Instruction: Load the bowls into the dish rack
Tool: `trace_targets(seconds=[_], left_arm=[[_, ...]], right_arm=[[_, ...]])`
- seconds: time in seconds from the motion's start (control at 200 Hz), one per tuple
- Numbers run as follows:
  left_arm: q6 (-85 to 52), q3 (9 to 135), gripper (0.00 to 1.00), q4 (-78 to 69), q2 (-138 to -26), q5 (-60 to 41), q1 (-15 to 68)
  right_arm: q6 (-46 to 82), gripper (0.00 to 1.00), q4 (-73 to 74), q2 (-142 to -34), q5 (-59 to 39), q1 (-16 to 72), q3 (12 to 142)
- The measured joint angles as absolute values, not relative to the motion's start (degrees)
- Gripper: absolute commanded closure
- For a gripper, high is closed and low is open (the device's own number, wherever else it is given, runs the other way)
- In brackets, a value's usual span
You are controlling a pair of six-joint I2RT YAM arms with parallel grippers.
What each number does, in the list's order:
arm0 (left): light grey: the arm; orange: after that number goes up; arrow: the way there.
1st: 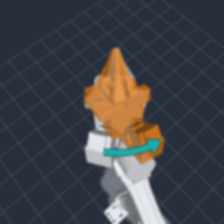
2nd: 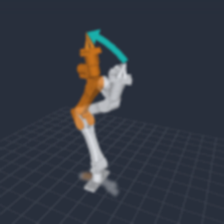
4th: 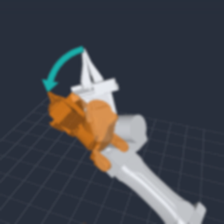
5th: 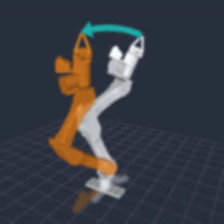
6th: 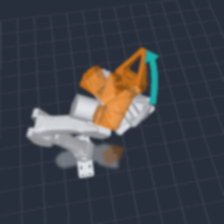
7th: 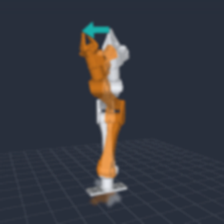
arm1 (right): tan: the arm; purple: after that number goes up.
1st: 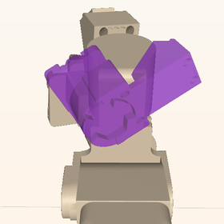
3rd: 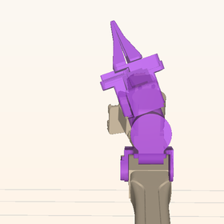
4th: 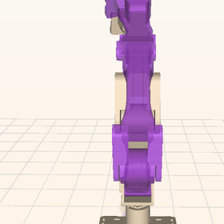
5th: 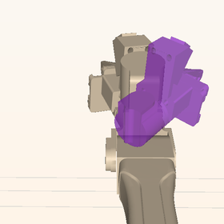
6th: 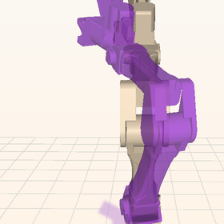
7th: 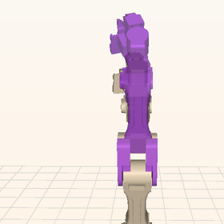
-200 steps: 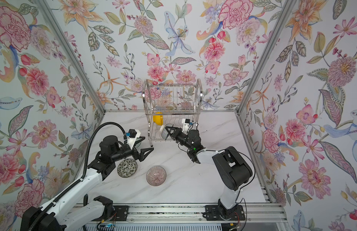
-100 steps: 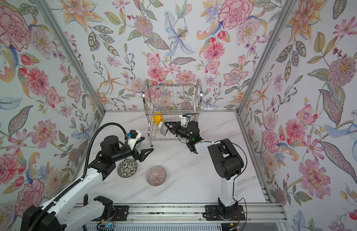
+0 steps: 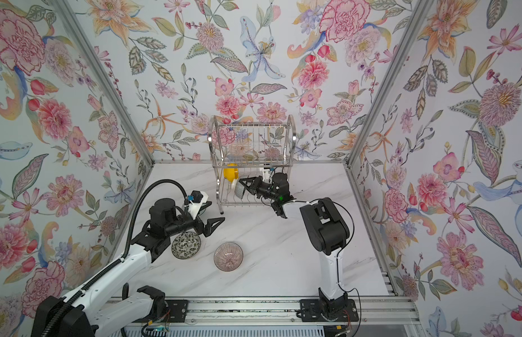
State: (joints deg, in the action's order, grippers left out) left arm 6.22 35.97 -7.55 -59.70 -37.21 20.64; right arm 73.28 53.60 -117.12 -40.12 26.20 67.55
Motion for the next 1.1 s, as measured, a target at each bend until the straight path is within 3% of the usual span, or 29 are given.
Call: trace_targets(seconds=[1.101], left_arm=[[6.2, 36.0, 0.01, -7.7, -60.0, -36.6, 20.6]], right_arm=[[60.4, 0.95, 42.8, -123.7, -40.1, 24.2, 78.9]])
